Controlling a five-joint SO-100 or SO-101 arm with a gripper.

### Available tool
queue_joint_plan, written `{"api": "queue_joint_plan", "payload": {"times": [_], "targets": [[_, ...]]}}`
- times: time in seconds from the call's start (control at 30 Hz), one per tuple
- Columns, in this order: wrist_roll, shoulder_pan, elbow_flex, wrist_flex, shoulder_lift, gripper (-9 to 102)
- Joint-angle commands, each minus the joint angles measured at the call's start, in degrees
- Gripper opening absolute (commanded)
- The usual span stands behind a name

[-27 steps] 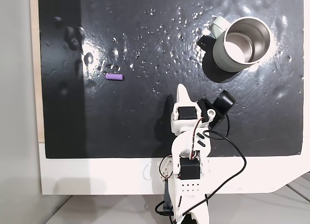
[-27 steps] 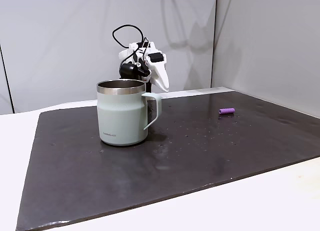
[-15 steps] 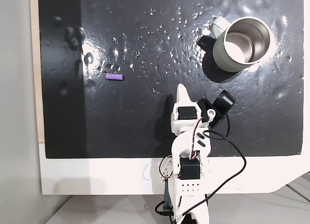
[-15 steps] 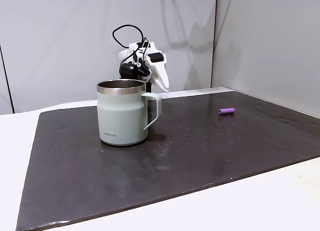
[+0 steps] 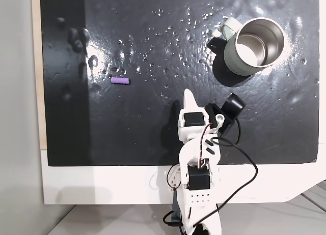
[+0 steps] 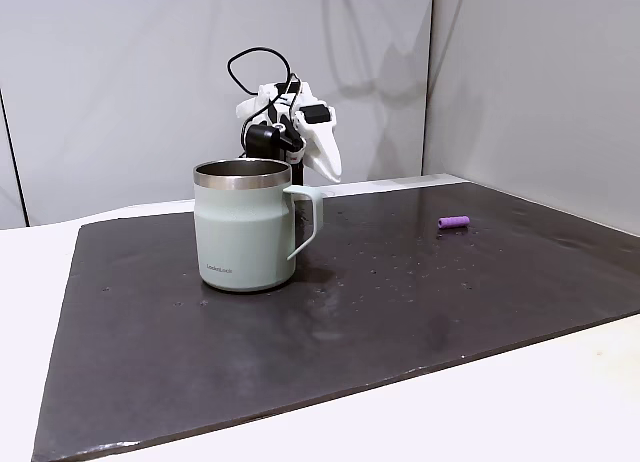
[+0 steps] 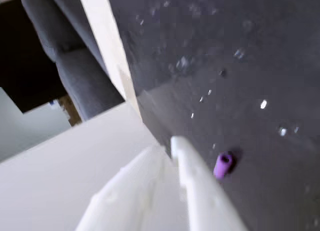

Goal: Grasp a pengrip and put it in the cup.

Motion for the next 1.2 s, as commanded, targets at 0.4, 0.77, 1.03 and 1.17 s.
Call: {"api": "queue_joint_plan", "payload": {"times": [0.4,0.77,1.03,1.17], "targets": [[17.23,-14.41,-51.15,22.68,-39.11,9],[30.15,-21.88,-78.22,35.95,-72.95,17],[34.01,-24.52,-96.42,39.55,-91.49,23],[34.54,-27.25,-101.78,39.37,-98.17,23]]}}
